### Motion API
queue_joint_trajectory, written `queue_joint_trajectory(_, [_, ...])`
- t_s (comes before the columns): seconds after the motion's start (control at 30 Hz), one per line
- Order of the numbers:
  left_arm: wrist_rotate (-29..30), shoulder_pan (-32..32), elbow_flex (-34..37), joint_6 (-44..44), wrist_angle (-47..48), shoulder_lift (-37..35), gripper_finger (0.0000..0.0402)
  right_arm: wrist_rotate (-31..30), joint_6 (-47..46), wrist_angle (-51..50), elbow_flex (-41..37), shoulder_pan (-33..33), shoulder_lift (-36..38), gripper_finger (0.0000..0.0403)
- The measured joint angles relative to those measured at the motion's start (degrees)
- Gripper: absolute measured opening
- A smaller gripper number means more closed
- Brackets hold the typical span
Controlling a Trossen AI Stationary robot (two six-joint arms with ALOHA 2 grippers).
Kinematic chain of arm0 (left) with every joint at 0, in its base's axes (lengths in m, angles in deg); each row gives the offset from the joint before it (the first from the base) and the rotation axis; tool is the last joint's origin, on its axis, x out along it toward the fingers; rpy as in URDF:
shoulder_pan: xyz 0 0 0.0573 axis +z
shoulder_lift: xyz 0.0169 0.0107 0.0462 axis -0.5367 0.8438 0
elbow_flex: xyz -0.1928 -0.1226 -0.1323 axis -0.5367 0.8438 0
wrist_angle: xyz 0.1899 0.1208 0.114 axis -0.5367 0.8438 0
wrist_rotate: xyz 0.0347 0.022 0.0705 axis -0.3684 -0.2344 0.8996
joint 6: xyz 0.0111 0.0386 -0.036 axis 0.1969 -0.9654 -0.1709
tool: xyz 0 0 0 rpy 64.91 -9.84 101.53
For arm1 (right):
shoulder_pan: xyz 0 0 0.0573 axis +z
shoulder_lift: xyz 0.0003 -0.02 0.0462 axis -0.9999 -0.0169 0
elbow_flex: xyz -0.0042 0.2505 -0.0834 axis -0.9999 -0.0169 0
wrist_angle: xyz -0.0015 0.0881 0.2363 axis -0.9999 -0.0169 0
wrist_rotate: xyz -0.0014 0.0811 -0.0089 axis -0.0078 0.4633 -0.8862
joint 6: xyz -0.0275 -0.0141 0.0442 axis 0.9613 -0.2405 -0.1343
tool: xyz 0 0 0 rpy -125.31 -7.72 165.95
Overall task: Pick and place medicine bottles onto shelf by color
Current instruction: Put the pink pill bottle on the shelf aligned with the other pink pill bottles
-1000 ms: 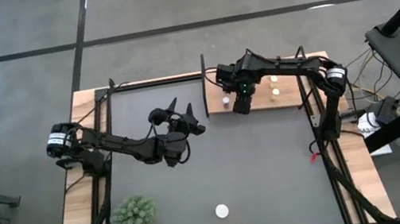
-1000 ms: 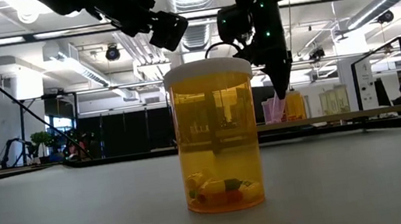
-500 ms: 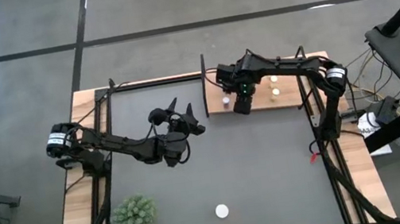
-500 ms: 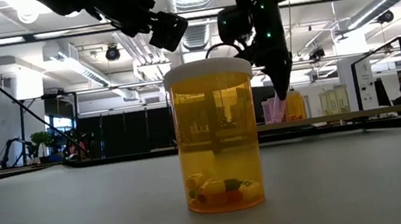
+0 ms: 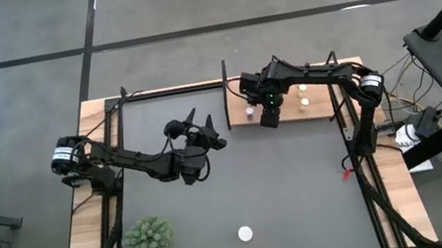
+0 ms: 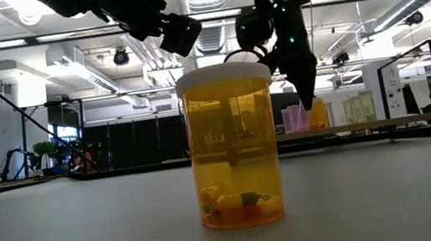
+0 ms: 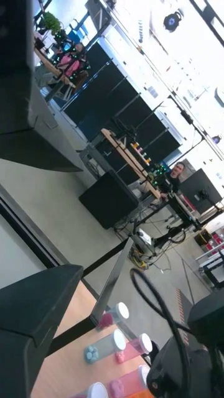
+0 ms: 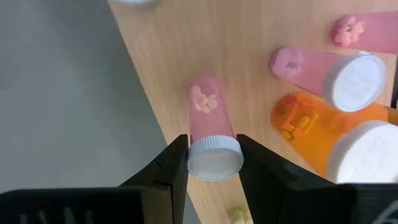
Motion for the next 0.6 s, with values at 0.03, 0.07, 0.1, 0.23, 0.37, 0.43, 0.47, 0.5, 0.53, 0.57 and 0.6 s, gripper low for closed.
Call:
queue_joint_trajectory(0.03, [0.0,0.0,0.0,0.0,0.0,0.0,0.024,-0.02,0.88,-0.09,-0.24,0.0,0.0,0.0112])
queue_joint_trajectory(0.07, [0.0,0.0,0.02,0.0,0.0,0.0,0.024,-0.09,1.34,-0.14,-0.35,0.0,0.0,0.0112])
queue_joint_trajectory(0.1, [0.0,0.0,0.02,-0.01,0.0,0.0,0.024,-0.09,1.32,-0.05,-0.39,0.0,0.0,0.0112])
queue_joint_trajectory(0.23, [0.0,0.0,0.02,-0.02,0.0,0.0,0.024,-0.13,1.02,0.07,-0.41,0.0,0.0,0.0112])
queue_joint_trajectory(0.37, [0.0,0.0,0.02,-0.02,0.0,0.0,0.024,-0.13,0.95,0.37,-0.43,0.0,0.0,0.0112])
queue_joint_trajectory(0.43, [0.0,0.0,0.02,-0.02,0.0,0.0,0.024,-0.13,0.83,0.99,-0.43,0.0,0.0,0.0113])
queue_joint_trajectory(0.47, [0.0,0.0,0.02,-0.02,0.0,0.0,0.024,-0.11,0.83,1.22,-0.43,0.0,0.0,0.0115])
queue_joint_trajectory(0.5, [0.0,0.0,0.02,-0.04,0.0,0.0,0.024,-0.11,0.85,1.31,-0.43,0.0,0.0,0.0117])
queue_joint_trajectory(0.53, [0.0,0.0,0.02,-0.04,0.0,0.0,0.024,-0.11,0.83,1.29,-0.43,0.0,0.0,0.0121])
queue_joint_trajectory(0.57, [0.0,0.0,0.02,-0.04,0.0,0.0,0.024,-0.11,0.85,1.29,-0.43,0.0,0.0,0.0124])
queue_joint_trajectory(0.6, [0.0,0.0,0.02,-0.04,0.0,0.0,0.024,-0.1,0.84,1.29,-0.43,0.0,0.0,0.0128])
